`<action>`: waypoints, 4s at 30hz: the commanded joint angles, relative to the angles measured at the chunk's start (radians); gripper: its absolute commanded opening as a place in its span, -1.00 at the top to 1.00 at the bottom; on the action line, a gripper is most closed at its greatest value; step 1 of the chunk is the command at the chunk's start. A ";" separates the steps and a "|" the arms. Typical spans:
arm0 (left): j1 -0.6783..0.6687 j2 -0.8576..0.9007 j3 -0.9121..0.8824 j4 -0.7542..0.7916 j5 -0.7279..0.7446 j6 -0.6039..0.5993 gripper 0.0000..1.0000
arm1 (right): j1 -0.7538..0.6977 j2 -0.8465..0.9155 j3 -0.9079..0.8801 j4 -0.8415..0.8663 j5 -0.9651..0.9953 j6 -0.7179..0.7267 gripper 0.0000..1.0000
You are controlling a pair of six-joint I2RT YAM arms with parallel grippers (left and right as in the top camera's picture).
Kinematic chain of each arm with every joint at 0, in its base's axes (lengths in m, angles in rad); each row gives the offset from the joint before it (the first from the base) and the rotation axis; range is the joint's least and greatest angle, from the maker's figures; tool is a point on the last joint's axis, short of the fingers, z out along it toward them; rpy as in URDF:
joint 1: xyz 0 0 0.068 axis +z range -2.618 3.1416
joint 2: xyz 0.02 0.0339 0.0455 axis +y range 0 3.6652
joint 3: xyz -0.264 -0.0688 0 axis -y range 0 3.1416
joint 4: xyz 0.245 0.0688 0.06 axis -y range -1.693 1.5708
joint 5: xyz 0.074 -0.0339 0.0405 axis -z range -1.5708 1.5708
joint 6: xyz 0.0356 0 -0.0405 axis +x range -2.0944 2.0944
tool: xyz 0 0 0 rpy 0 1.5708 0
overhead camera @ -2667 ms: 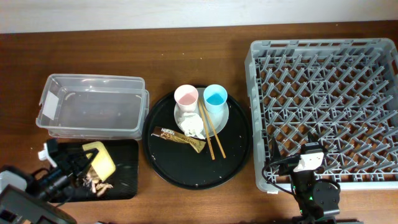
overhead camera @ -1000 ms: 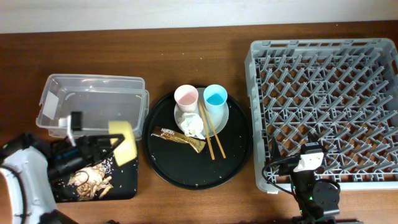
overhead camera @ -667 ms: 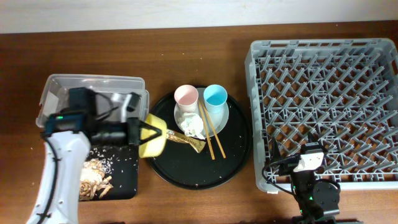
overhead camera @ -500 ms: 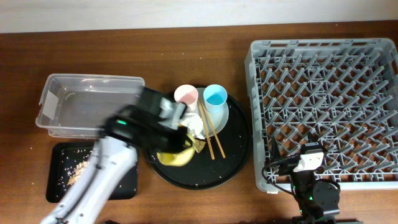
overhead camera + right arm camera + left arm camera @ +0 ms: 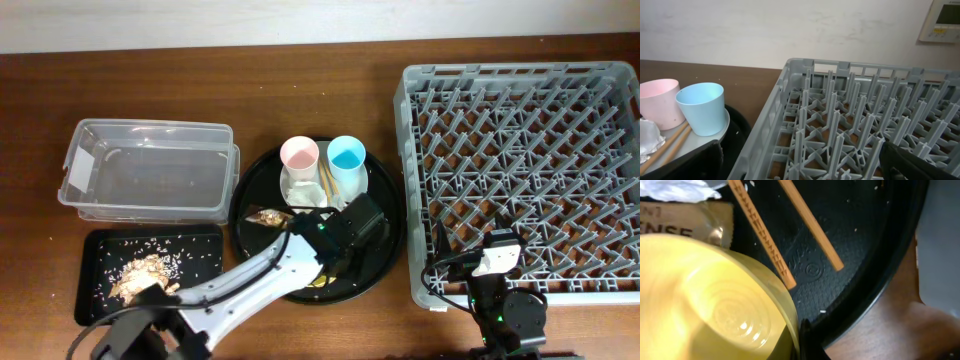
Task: Sort waste into correct bins and load items into the dishwasher rack
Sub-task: 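Carry the yellow bowl back and set it on the round tray, then grasp the Nescafe wrapper and drop it into the clear bin, then grasp the white tissue and drop it into the clear bin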
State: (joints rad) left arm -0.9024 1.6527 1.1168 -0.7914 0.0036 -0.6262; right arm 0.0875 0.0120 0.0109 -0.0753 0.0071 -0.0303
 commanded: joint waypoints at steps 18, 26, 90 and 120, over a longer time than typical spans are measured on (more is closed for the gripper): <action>-0.016 0.013 0.212 -0.116 0.001 0.056 0.31 | -0.004 -0.006 -0.005 -0.006 0.005 0.000 -0.97; 0.277 -0.045 0.281 -0.334 -0.169 0.184 -0.06 | -0.004 -0.006 -0.005 -0.006 0.005 0.000 -0.97; 1.053 -0.386 -0.115 0.412 0.093 -0.026 -0.23 | -0.004 -0.006 -0.005 -0.006 0.005 0.000 -0.97; 0.339 0.083 -0.116 0.425 -0.030 0.075 -0.31 | -0.004 -0.006 -0.005 -0.006 0.005 0.000 -0.97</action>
State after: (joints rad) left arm -0.5407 1.7012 0.9966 -0.3702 -0.0158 -0.5674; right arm 0.0875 0.0113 0.0109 -0.0753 0.0071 -0.0303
